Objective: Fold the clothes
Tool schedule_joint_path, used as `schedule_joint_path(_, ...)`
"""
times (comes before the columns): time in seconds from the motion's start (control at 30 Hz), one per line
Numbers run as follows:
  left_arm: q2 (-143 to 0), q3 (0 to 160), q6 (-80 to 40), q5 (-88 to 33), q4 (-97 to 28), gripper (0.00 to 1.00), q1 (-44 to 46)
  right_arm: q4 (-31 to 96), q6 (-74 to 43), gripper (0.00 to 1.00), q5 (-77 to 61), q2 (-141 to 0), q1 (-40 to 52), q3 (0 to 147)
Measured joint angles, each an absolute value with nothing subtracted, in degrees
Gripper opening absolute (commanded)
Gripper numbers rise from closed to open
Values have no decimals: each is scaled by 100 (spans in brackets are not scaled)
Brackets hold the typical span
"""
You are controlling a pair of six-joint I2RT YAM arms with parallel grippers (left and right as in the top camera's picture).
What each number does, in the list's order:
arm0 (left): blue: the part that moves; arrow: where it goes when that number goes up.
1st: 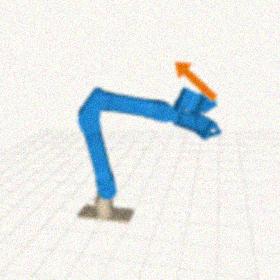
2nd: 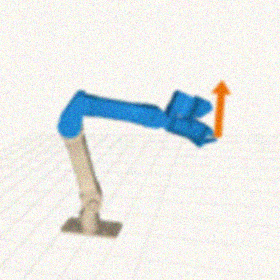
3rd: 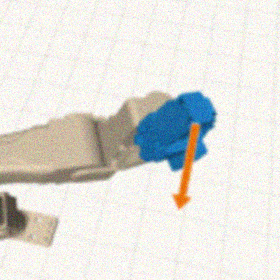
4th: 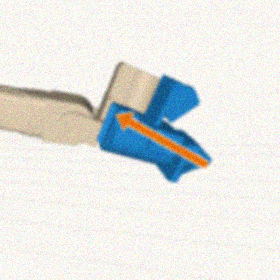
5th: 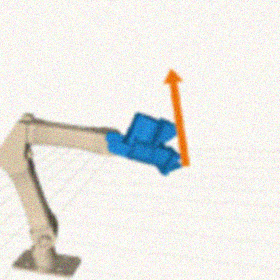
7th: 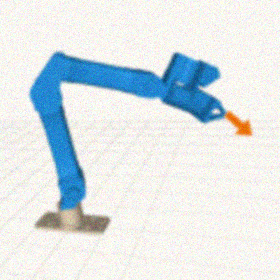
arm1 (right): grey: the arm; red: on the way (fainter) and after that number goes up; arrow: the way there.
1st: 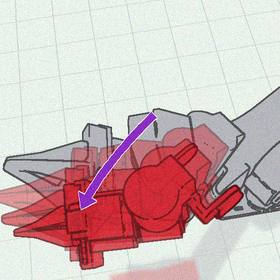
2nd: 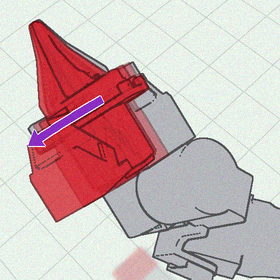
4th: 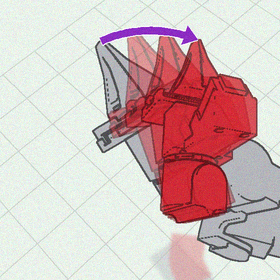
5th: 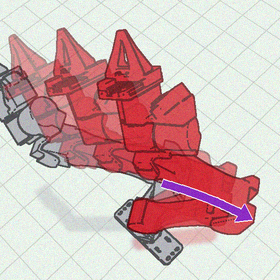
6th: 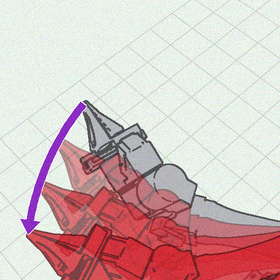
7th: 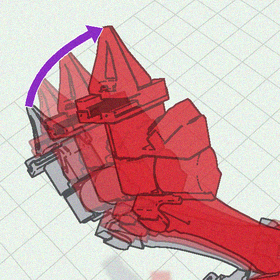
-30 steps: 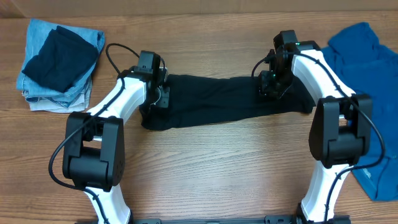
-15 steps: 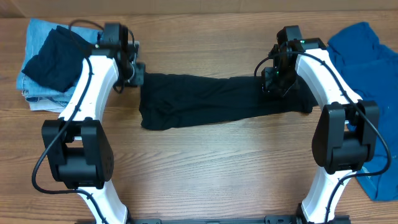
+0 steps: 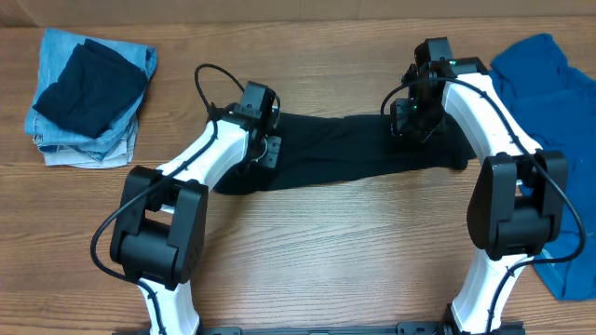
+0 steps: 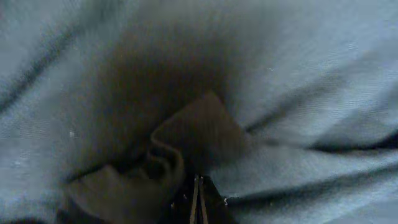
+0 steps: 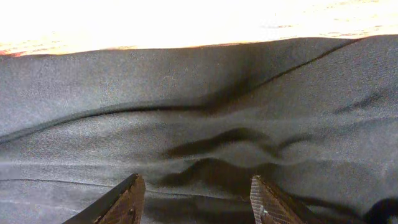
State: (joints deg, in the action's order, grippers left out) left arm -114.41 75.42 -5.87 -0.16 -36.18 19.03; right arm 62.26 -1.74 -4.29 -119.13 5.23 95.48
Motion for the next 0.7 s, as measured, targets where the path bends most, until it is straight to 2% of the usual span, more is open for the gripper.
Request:
schedule_joint_path(0.2,-11609,7623,-176,541,-3568,4,1946,6517,-165,60,-425,-11913,526,9548)
schedule_joint_path(0.27,-11646,7642,10,908,-3509,4,1857,6523,-167,63,-311,-11911,526,9548)
schedule_joint_path(0.5,-11703,7649,473,1404,-3404,7,1302,6445,-558,61,821,-11911,471,9548)
schedule_joint_path(0.7,-11705,7649,491,1441,-3404,10,1302,6455,-1017,58,331,-11911,60,9548)
